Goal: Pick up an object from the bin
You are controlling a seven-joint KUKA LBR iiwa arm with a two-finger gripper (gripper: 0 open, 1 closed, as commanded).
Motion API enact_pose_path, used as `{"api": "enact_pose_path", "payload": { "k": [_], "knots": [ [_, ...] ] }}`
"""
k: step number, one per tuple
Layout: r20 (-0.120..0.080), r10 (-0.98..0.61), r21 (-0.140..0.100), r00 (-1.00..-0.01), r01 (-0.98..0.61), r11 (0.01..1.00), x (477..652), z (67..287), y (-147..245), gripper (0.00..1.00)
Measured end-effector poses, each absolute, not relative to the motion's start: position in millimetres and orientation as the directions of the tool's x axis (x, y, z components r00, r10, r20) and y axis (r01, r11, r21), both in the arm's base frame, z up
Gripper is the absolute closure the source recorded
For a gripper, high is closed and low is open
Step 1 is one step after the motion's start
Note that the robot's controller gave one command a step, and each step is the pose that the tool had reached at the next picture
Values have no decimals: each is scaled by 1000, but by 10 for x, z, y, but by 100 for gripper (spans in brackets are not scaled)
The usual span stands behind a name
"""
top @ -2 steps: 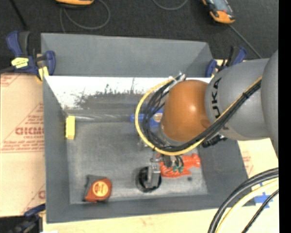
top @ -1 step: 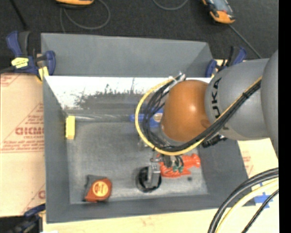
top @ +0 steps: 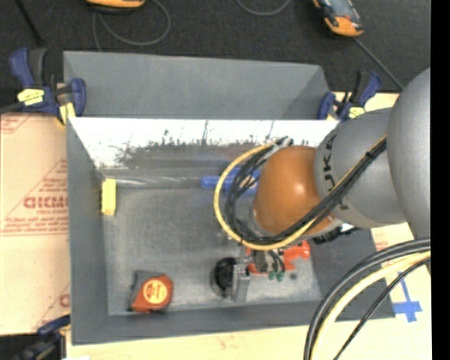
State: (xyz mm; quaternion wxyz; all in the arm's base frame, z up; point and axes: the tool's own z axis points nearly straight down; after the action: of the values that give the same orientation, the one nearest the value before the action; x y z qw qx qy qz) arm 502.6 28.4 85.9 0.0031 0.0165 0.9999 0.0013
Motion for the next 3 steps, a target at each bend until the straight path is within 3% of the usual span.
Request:
{"api": "enact_pose_path", "payload": {
  "k": [1,3],
  "knots": [
    [-2,-36,2,-999,-36,999,4988,715,196,100],
    [-2,-32,2,-999,-32,999,4989,716,195,100]
  ]
}}
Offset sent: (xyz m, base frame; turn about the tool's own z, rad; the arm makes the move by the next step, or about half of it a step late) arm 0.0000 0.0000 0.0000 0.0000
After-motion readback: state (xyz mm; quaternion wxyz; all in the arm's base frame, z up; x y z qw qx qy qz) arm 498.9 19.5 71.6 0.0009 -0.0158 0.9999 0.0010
